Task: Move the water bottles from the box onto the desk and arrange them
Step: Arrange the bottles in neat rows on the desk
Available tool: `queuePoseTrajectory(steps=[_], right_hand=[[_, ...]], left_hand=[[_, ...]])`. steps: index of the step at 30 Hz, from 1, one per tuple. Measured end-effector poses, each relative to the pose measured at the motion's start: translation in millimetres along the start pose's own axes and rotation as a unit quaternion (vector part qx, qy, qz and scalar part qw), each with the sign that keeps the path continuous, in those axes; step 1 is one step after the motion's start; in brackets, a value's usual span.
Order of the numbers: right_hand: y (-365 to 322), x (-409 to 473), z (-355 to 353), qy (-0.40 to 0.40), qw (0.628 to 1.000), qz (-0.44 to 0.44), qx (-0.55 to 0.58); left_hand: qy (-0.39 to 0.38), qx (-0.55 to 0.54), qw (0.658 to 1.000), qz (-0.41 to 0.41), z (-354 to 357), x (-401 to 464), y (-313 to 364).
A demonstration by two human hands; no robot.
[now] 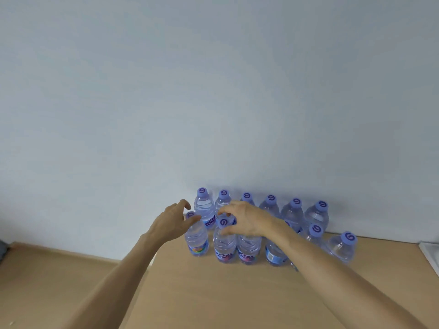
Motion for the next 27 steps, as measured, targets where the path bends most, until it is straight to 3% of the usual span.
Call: queuePoseTrajectory(steps=[3,8,14,23,27], right_hand=[[-11.7,5.2,12.8,-0.024,0.999,-0.005,-0.04],[-13.3,13.5,5.1,0.006,0.998,0.035,-0.042],[-7.2,20.5,-0.1,0.024,0.996,0.082,-0.04],[-9.0,20.3,3.3,0.018,0.994,0.095,-0.058],[-10.5,16.8,1.7,0.02,0.991,0.122,-0.048]], left_hand=[[-0.036,0.006,0.999,0.034,12.1,2.5,-4.0],[-0.02,-0.018,0.995,0.101,7.9,15.8,3.5],[-0.017,-0.07,0.993,0.095,7.4,33.6,3.1],[-0.077,-0.028,0.988,0.132,13.7,38.5,15.0],[-0.104,0.024,0.977,0.187,8.1,37.9,12.8]])
Point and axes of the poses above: each hand's wrist, its own x-axis towards the middle knuckle, its own z-axis out of the palm, y = z × x, the point moved 5 cm from there along x, towards the middle knuckle, and after that the axes turned 1 degree about -y, right-handed, at the moved point
